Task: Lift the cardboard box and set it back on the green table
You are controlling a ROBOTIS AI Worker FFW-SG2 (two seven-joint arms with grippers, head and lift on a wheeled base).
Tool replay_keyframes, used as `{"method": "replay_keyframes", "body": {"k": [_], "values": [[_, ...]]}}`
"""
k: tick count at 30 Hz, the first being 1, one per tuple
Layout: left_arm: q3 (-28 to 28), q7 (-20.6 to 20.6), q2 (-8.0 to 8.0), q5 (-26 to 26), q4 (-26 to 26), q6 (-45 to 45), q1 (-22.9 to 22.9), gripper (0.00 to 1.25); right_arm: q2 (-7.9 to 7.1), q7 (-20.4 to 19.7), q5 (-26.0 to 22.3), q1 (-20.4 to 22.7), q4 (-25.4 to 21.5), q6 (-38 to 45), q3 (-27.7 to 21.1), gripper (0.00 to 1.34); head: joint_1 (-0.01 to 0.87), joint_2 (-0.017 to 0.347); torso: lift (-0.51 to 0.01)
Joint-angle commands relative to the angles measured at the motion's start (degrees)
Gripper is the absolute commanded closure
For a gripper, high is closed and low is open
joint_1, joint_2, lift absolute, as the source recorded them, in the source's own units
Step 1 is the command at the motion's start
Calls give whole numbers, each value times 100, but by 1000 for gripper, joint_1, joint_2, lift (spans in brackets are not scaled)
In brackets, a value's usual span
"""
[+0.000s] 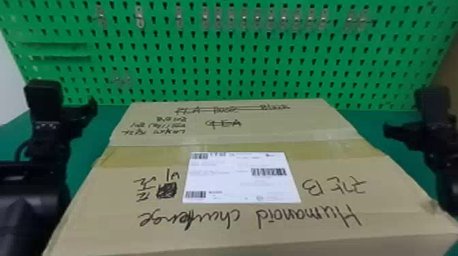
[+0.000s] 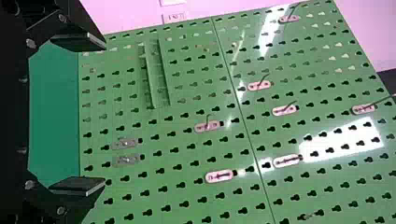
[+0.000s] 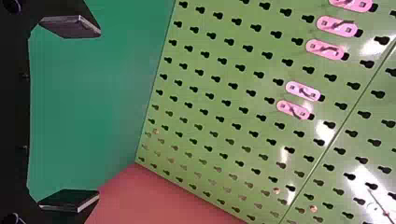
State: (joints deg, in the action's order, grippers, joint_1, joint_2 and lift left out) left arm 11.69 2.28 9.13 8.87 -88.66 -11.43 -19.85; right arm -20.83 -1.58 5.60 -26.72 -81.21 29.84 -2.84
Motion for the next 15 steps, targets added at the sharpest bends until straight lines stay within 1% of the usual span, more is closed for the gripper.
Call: {"method": "replay_keyframes", "body": {"k": [1,15], "values": [[0,0,-8,-8,7,0,-10,245,0,-1,2,-18,0,-4,3,87,566,54,-183],[-44,0,-17,-26,7,0,-10,246,-8,-1,2,-35,9,-4,21,88,566,54,-183]]}}
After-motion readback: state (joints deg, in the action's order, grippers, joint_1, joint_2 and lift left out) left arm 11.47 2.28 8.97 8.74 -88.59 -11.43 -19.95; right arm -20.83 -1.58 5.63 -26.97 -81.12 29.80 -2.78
